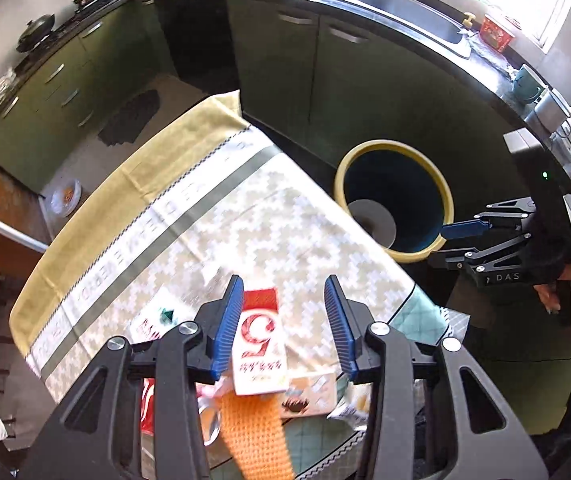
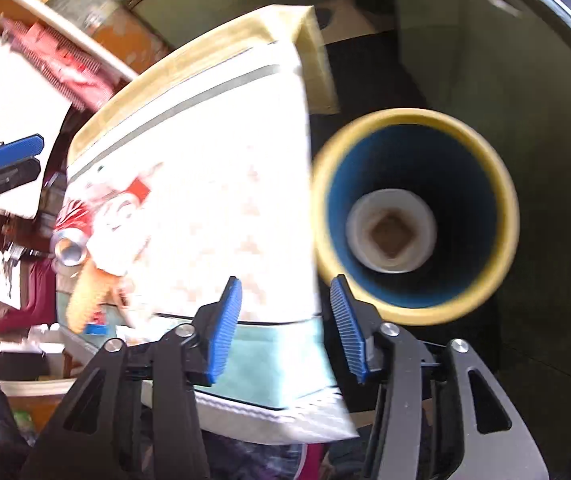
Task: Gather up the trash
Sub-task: 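Move the right tool to the red-and-white milk carton and grasp it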
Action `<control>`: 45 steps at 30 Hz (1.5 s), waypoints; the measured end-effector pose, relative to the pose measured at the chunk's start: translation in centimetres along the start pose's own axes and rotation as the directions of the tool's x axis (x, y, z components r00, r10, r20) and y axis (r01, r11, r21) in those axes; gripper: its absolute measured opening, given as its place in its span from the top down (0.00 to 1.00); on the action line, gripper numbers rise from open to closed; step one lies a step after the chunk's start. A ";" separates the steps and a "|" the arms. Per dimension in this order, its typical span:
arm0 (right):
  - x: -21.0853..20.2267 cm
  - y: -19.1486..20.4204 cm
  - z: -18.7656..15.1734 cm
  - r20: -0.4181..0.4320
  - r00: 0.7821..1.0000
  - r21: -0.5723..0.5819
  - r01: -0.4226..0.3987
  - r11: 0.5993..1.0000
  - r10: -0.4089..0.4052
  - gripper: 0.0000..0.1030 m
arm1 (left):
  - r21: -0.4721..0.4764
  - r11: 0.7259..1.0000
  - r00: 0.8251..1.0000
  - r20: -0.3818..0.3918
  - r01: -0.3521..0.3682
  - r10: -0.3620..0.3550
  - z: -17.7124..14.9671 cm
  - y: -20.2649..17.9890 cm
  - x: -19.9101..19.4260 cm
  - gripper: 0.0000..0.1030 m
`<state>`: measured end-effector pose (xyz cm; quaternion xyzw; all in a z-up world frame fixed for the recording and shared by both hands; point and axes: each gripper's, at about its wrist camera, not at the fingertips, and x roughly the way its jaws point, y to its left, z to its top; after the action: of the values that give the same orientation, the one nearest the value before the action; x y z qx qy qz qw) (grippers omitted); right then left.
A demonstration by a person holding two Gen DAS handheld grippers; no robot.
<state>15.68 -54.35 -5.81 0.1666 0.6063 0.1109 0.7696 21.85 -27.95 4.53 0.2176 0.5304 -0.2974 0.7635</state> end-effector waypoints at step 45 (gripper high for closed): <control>15.8 18.6 6.3 -0.295 0.950 0.030 0.113 0.993 -0.099 0.44 | -0.185 0.980 0.996 0.029 -0.075 0.081 -19.4 11.7 -4.2 0.18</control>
<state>26.12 -32.11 -11.41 0.1334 0.7240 0.0789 0.6721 15.62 -5.92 2.00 0.1615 0.5327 -0.2209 0.8008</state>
